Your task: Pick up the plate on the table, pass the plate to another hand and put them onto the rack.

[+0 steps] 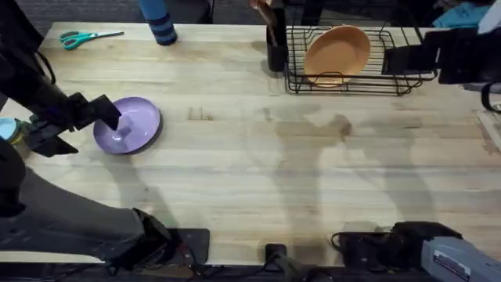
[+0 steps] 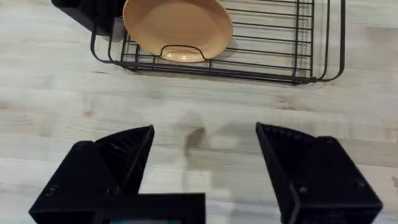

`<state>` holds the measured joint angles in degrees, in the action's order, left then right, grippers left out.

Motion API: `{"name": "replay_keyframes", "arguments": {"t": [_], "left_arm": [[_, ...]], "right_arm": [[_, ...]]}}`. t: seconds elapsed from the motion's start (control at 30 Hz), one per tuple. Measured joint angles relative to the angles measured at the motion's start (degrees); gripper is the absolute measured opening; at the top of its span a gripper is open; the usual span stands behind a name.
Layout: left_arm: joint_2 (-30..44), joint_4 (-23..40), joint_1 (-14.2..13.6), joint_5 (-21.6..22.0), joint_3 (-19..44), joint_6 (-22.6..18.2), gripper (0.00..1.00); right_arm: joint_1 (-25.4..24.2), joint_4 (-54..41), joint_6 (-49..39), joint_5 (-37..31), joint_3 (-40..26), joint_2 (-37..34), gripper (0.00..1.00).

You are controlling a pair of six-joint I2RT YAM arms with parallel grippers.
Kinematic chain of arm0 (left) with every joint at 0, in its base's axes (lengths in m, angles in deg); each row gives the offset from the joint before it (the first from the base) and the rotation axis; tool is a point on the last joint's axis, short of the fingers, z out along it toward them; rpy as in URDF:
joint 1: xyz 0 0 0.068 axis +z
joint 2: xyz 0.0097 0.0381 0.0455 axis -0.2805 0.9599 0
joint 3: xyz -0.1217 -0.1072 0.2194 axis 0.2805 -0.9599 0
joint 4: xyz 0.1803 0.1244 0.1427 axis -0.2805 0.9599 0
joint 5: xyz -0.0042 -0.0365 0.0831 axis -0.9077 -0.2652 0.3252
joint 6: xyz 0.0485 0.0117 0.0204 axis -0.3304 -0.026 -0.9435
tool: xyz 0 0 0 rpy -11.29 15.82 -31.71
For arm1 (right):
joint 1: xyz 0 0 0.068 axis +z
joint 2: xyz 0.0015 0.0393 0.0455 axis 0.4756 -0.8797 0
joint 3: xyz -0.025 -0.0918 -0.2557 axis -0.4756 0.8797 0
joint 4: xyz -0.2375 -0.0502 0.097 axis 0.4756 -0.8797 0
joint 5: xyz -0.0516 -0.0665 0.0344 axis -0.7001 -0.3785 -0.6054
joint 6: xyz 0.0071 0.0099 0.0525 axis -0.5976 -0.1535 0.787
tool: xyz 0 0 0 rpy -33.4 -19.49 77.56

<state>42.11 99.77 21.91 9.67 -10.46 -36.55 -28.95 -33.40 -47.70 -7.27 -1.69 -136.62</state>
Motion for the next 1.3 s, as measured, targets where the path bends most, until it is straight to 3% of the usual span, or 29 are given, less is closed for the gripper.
{"name": "replay_keyframes", "arguments": {"t": [0.3, 0.4, 0.63, 0.67, 0.7, 0.9, 1.3], "left_arm": [[2.4, -0.1, 0.0, -0.2, 0.6, 1.1, 0.993], [2.7, 0.0, 0.0, -0.8, 0.8, 1.4, 0.912], [3.0, -0.3, 0.0, -1.8, 0.9, 2.0, 0.489], [3.1, -0.1, 0.1, -1.3, 0.9, 2.2, 0.224], [2.9, 0.2, 0.2, -1.6, 1.6, 2.1, 0.046], [3.3, 4.8, -2.0, -1.7, 5.1, 2.2, 0.042], [4.1, 14.5, -15.2, -1.6, 26.7, 2.2, 0.042]], "right_arm": [[0.0, 0.0, 0.0, 0.0, 0.0, 0.0, 0.993], [0.0, 0.0, 0.0, 0.0, 0.0, 0.0, 0.993], [0.0, 0.0, 0.0, 0.0, 0.0, 0.0, 0.993], [0.0, 0.0, 0.0, 0.0, 0.0, 0.0, 0.993], [0.0, 0.0, 0.0, 0.0, 0.0, 0.0, 0.993], [0.0, 0.0, -0.6, 0.0, 0.0, 0.0, 0.993], [0.0, 0.0, -1.1, 0.0, 0.0, 0.0, 0.993]]}}
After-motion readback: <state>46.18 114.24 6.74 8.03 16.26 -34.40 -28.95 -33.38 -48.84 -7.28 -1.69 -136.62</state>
